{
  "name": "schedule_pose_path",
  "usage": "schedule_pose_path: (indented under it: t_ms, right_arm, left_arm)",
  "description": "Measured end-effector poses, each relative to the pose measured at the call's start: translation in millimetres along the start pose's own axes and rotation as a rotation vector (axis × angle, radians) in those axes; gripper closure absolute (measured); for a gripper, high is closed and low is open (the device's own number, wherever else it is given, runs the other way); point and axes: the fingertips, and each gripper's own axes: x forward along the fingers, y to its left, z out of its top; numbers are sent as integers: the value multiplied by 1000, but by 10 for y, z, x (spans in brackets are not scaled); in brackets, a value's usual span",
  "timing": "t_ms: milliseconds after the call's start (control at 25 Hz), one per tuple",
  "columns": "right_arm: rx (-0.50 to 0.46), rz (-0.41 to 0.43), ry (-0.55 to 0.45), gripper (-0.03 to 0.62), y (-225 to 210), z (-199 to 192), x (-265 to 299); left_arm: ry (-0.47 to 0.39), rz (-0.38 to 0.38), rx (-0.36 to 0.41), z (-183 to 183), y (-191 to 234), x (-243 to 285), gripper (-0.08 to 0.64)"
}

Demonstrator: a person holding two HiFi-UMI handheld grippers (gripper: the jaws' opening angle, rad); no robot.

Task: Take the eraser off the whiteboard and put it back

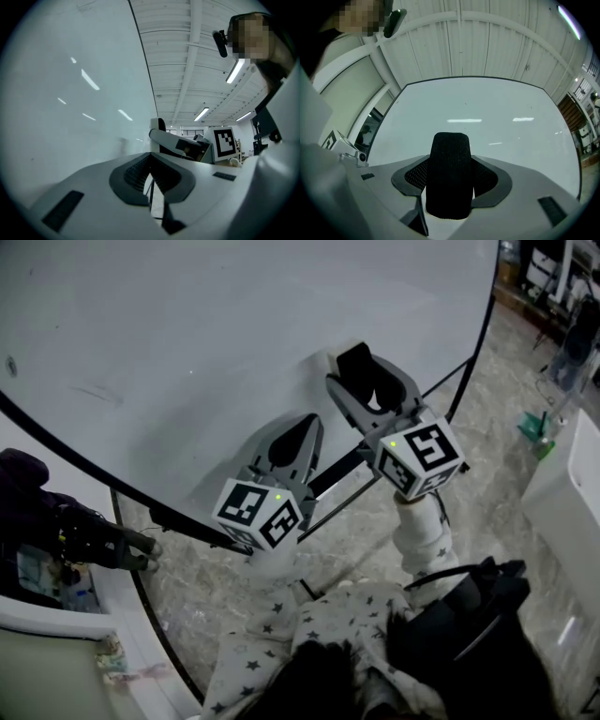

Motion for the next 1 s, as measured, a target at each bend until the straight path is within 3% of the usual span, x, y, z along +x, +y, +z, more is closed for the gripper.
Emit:
schedule_pose_path:
  t_ms: [240, 1000]
  right_arm:
    - [29, -1, 18, 333, -2, -46, -222]
    - [48, 8, 32, 333, -35, -41, -395]
  left_arm:
    - [-2, 9, -35, -77, -123, -6, 559]
    - [-1, 7, -28, -87, -295, 45, 558]
